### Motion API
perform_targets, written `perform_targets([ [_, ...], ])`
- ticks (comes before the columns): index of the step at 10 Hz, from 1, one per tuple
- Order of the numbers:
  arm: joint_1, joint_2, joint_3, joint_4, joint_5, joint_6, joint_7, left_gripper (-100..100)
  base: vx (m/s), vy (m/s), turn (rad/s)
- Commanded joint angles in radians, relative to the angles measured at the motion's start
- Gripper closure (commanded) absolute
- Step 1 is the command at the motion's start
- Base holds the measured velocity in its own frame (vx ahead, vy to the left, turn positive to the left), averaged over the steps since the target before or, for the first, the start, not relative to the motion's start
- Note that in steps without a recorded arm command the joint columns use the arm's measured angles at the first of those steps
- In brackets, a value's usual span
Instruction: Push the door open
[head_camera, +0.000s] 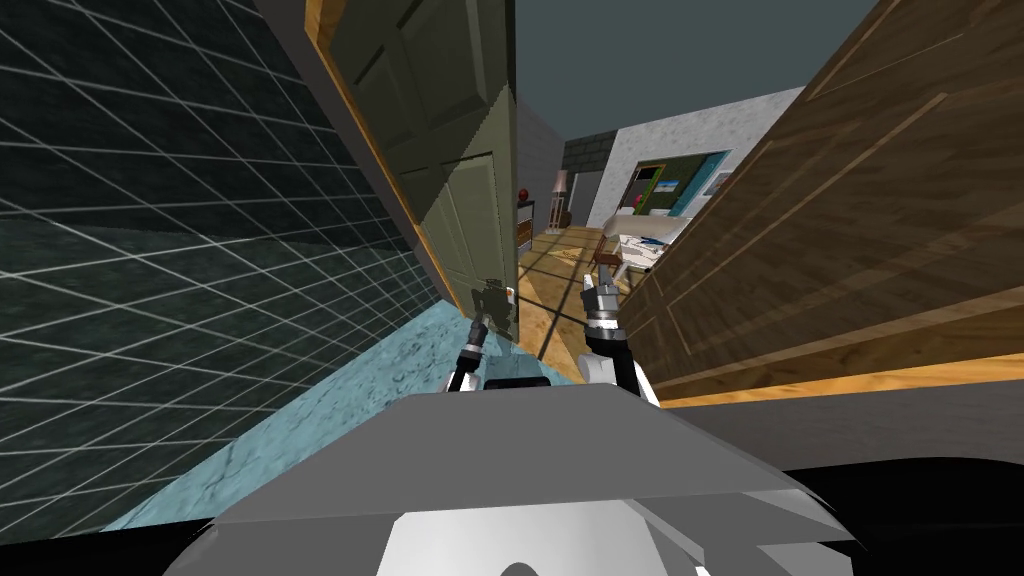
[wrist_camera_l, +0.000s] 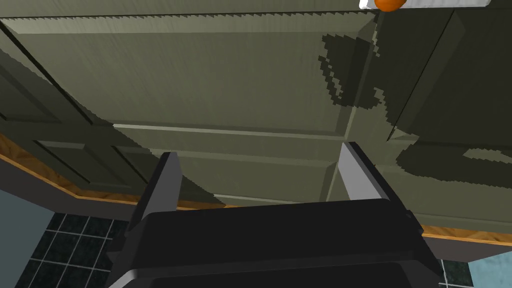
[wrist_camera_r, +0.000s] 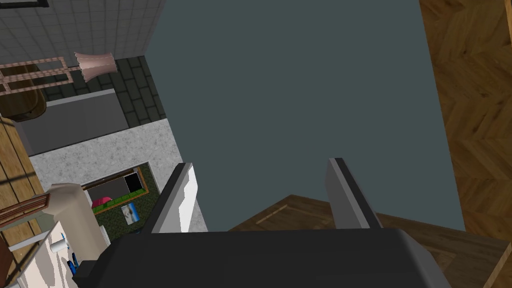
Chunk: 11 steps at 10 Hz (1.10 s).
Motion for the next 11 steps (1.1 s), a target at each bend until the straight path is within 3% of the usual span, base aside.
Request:
perform_targets([
  [1,-0.011,0.000,-0.017,0.039,-0.002,-0.006,0.000,-100,0.077,0.103,-0.092],
  [11,-0.077,-0.007,-0.096,0.266,-0.012,-0.062,-0.001,-100,0.060,0.078,-0.089],
])
